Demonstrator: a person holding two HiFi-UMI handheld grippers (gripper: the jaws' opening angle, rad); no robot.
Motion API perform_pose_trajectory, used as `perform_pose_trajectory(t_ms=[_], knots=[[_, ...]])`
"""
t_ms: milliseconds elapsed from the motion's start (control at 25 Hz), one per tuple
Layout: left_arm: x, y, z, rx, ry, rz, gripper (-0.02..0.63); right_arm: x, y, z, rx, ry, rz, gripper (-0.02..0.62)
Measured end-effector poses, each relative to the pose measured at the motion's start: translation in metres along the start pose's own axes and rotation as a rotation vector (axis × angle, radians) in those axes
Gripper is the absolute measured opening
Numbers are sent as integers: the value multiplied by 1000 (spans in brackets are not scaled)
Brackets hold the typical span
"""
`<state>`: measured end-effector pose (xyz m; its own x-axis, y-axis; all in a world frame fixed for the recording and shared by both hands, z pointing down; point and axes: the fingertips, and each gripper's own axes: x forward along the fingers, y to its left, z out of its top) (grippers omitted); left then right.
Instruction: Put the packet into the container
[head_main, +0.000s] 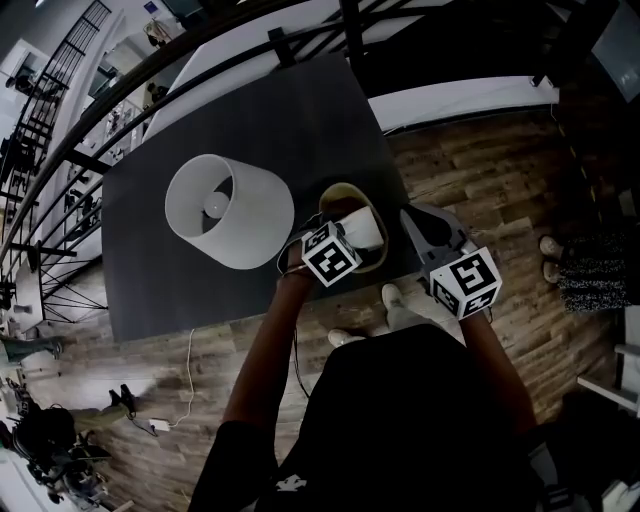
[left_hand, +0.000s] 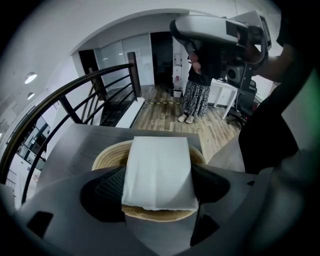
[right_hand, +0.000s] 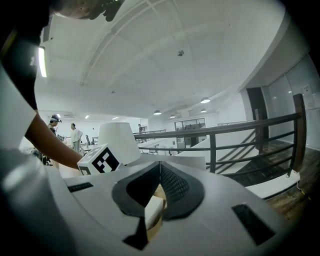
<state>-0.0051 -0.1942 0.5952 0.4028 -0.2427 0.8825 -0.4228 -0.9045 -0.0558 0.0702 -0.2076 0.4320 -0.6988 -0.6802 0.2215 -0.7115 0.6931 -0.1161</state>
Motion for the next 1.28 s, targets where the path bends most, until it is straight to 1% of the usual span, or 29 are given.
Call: perform_pose_trajectory(t_ms=[280, 640, 840, 1000, 1160, 1280], knots=[[10, 2, -6, -9, -2, 2, 407, 0, -5, -4, 9, 13, -8, 5], [21, 3, -14, -35, -20, -20, 408, 4, -4, -3, 17, 22, -6, 5], [27, 3, -15, -23, -19, -18, 407, 2, -4, -6, 18, 26, -11, 5], [30, 3, -15, -2, -5, 2, 408, -2, -4, -3, 17, 26, -14, 5], [34, 6, -18, 40, 18, 34, 408, -5, -7, -6, 18, 31, -23, 5], [36, 6, -18, 48, 26, 37, 408, -5, -8, -6, 20, 33, -21, 5]])
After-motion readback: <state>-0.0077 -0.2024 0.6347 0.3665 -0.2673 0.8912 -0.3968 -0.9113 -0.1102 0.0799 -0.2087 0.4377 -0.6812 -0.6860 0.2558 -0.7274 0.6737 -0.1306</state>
